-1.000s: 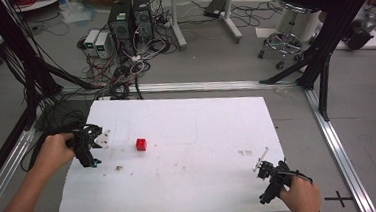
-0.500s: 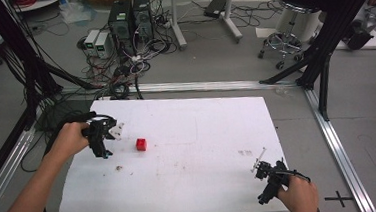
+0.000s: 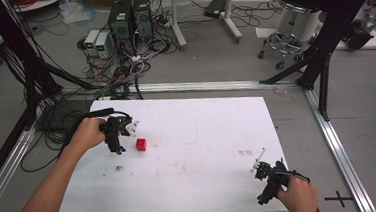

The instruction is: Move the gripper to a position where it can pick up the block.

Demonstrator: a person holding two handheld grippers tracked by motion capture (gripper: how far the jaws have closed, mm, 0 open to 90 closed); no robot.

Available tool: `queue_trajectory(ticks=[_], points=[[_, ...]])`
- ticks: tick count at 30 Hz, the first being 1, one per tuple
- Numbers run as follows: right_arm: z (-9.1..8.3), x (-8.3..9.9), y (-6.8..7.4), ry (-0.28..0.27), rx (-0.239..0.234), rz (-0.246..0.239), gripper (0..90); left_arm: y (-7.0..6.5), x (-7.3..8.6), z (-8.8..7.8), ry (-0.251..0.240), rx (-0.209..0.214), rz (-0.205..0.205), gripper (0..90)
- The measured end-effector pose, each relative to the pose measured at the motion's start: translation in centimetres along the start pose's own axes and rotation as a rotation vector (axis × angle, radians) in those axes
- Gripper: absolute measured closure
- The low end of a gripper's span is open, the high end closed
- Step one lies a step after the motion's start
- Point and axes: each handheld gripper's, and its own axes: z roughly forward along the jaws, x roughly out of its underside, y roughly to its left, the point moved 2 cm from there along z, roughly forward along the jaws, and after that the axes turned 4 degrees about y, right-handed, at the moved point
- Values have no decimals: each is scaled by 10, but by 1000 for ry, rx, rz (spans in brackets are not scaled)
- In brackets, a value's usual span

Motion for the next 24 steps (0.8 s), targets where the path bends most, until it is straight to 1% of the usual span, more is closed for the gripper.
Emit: queue_trajectory(ticks=[1, 2, 4, 5, 6, 8, 9, 11, 12, 13, 14, 18, 19, 20, 22, 24], points=[[0, 0, 0, -3, -1, 5, 16, 2, -3, 2, -1, 3, 9, 221], [0, 1, 0, -2, 2, -3, 17, 4, -8, 6, 0, 8, 10, 221], [0, 1, 0, 0, 1, 8, 17, 7, -13, 10, 2, 24, 17, 221], [0, 1, 0, -2, 2, -1, 17, 7, -13, 10, 2, 24, 17, 221], [0, 2, 0, -2, 0, 5, 16, 8, -15, 12, -1, 25, 23, 221], [1, 2, -1, -1, -1, -1, 16, 10, -18, 17, 8, 34, 19, 221], [1, 2, 0, 2, -4, 1, 17, 13, -19, 22, 23, 47, 19, 222], [2, 2, 0, -2, -6, -2, 17, 14, -19, 25, 22, 50, 18, 222], [2, 2, -1, -2, -6, -3, 16, 16, -20, 29, 32, 57, 15, 222], [2, 3, -1, -2, -7, -2, 17, 16, -20, 29, 32, 57, 15, 222], [3, 3, -1, -2, -6, -2, 16, 18, -22, 33, 37, 55, 11, 222], [4, 2, 0, 5, -9, 3, 16, 21, -26, 39, 38, 66, 15, 222], [4, 2, -1, 6, -8, 2, 16, 22, -28, 43, 44, 74, 16, 222], [4, 2, 0, 4, -9, 4, 17, 22, -28, 43, 44, 74, 16, 222], [4, 2, 0, 9, -10, 6, 17, 22, -31, 50, 58, 82, 20, 223], [5, 2, -1, 10, -10, -2, 17, 23, -33, 53, 64, 83, 25, 222]])
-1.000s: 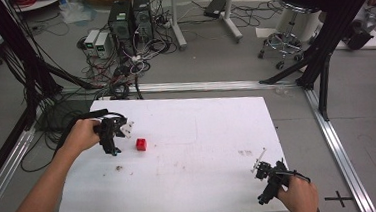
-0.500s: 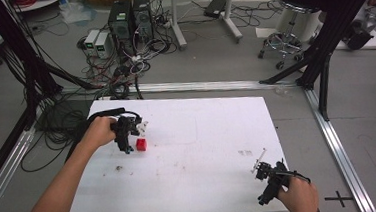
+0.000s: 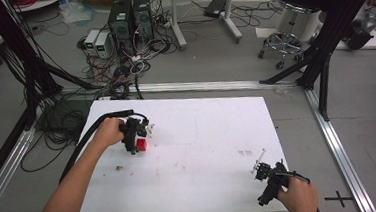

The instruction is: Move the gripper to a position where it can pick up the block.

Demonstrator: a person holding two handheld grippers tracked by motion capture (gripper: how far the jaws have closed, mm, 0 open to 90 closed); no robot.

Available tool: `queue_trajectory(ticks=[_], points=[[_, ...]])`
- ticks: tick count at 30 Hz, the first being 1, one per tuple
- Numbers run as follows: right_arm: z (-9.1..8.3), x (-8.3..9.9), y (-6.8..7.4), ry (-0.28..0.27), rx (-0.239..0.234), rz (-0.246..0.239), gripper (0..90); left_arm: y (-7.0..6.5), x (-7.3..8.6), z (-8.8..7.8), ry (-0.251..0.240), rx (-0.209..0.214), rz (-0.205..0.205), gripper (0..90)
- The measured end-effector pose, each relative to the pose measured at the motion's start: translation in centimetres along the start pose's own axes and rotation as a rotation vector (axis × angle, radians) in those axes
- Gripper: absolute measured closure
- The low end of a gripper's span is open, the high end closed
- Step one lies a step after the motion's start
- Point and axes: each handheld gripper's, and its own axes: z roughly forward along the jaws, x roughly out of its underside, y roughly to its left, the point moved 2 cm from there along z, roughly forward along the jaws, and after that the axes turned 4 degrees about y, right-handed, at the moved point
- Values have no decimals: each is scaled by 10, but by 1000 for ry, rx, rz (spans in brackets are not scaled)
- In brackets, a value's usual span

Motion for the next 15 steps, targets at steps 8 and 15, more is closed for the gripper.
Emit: queue_trajectory(ticks=[8, 15], points=[[2, -2, 1, 4, -3, -5, 16, 1, -6, 10, 14, 15, 0, 224], [2, -2, 0, 5, -3, -5, 16, 2, -5, 7, 9, 9, -4, 224]])
